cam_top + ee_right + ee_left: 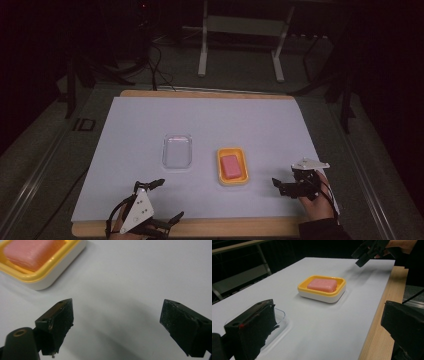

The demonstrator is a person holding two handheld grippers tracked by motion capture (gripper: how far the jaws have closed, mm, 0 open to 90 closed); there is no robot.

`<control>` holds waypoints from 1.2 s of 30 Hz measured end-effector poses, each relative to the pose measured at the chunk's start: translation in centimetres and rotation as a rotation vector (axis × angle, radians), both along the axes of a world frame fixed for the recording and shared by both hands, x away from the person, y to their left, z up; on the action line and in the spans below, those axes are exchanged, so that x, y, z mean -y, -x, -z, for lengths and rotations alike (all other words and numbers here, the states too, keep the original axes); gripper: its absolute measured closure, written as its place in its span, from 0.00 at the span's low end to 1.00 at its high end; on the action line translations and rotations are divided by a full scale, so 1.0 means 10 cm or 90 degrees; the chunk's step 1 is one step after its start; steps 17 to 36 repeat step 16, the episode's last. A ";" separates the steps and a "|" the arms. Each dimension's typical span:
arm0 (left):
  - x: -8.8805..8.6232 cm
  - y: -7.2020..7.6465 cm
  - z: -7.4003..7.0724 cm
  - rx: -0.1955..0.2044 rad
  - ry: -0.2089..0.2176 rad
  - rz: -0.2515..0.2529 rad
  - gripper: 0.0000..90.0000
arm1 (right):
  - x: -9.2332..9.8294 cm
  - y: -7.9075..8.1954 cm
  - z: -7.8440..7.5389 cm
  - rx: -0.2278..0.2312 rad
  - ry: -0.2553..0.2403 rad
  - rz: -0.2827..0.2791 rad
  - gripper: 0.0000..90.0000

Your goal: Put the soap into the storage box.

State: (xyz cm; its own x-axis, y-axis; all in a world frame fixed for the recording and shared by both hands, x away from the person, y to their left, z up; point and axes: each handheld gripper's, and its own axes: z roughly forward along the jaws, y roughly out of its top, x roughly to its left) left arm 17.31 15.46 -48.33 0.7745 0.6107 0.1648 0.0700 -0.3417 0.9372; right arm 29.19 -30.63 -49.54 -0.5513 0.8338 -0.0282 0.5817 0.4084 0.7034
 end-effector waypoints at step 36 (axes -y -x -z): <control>0.01 0.01 0.00 0.003 -0.003 0.005 0.00 | 0.03 0.00 0.05 0.002 -0.009 -0.002 0.13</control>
